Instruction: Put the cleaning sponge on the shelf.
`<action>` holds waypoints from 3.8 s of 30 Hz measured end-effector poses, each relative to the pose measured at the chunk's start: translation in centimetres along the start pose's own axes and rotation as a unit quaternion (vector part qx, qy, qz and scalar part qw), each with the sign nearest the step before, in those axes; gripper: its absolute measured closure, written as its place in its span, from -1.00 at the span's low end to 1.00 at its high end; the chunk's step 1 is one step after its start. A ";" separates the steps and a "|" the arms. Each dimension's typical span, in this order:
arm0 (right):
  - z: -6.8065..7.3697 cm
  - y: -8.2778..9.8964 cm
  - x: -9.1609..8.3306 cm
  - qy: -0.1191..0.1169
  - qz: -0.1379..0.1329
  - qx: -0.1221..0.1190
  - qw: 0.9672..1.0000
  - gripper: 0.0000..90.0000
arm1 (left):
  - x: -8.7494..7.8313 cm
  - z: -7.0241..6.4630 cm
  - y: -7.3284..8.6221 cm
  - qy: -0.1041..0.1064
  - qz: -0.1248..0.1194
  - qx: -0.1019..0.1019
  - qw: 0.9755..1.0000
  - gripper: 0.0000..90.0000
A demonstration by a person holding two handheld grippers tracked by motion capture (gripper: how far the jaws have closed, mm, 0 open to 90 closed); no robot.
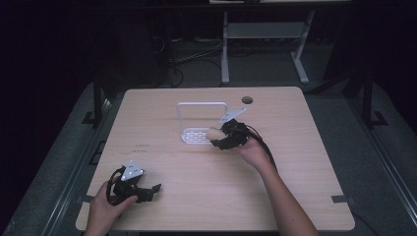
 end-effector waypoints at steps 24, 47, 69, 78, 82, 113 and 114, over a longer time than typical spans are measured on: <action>0.9 -2.8 3.9 0.015 0.010 0.008 1.000 -0.09 | -0.1 0.0 0.1 0.002 0.002 0.004 1.000 -0.72; 0.8 -3.1 7.0 0.036 0.027 0.010 0.999 -0.09 | 0.0 -0.1 0.0 0.003 0.000 0.003 1.000 -0.72; 1.9 -4.0 3.5 0.043 0.004 -0.001 0.999 -0.25 | 0.0 -0.1 0.1 0.003 0.001 0.004 1.000 -0.72; 3.5 -3.3 0.8 0.020 -0.015 -0.005 1.000 0.26 | 0.0 -0.1 0.0 0.002 0.000 0.002 1.000 -0.71; 3.9 -2.6 1.0 0.005 -0.013 -0.006 1.000 0.58 | 0.0 -0.1 0.1 0.002 0.001 0.003 1.000 -0.72; 1.2 0.9 4.0 0.009 0.037 0.038 0.999 0.99 | 0.0 -0.1 0.0 0.003 0.000 0.003 1.000 -0.72; 1.0 1.0 3.9 0.011 0.037 0.040 0.998 0.99 | 0.0 -0.1 0.0 0.003 0.000 0.003 1.000 -0.72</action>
Point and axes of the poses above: each handheld gripper's, and its own axes: x roughly forward along the jaws, y roughly out of its underside, z roughly to its left, the point moved 7 cm from there along x, roughly forward along the jaws, and after that the axes turned 9 degrees about z, right-handed, at the moved point
